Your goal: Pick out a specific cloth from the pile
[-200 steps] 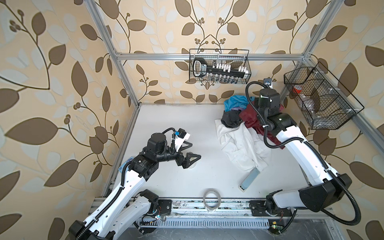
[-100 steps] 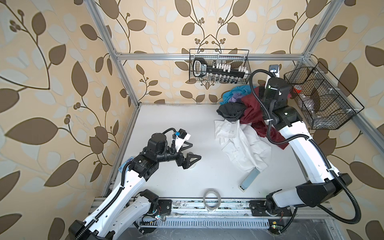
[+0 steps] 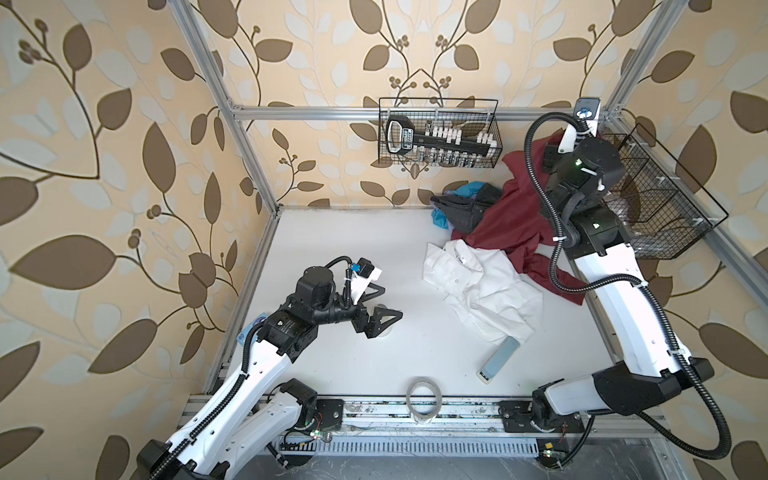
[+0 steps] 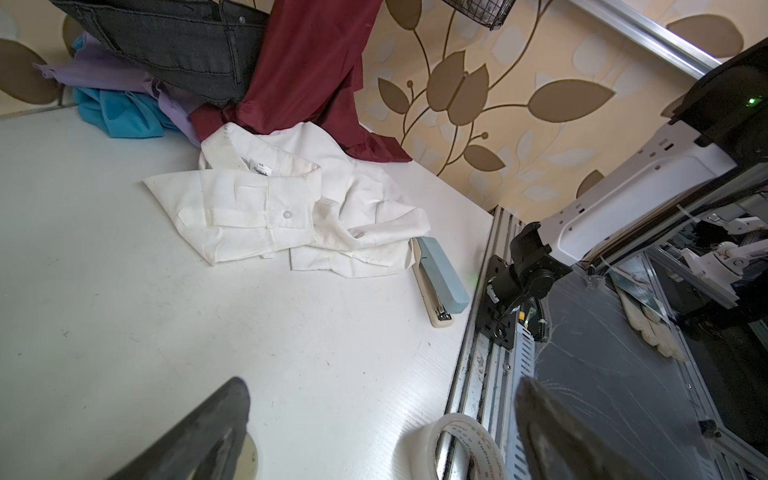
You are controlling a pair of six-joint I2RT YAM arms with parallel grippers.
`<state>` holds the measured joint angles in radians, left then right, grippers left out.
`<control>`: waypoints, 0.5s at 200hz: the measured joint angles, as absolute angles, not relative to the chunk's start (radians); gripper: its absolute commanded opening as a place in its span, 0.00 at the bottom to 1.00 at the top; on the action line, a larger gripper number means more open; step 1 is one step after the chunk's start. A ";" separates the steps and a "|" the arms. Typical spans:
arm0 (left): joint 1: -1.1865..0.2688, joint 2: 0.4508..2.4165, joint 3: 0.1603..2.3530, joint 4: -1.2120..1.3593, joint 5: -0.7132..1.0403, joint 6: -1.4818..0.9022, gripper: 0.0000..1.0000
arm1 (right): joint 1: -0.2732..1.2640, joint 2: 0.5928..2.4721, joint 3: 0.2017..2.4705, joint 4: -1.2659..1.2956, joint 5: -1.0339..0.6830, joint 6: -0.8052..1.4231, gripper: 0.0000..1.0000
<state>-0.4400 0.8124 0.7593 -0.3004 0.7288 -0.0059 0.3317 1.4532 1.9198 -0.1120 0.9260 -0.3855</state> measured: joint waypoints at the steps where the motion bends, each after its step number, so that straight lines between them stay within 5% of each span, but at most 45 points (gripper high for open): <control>1: -0.440 0.812 0.759 -0.301 0.729 -0.006 0.99 | 0.332 1.453 1.922 -0.111 0.926 -0.387 0.00; 100: -0.447 0.812 0.760 -0.305 0.725 -0.005 0.99 | 0.455 1.441 2.148 0.086 0.886 -0.517 0.00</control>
<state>-0.4465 0.8124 0.7597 -0.3054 0.7246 -0.0051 0.4545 1.4410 2.1475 0.0860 0.8864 -0.5167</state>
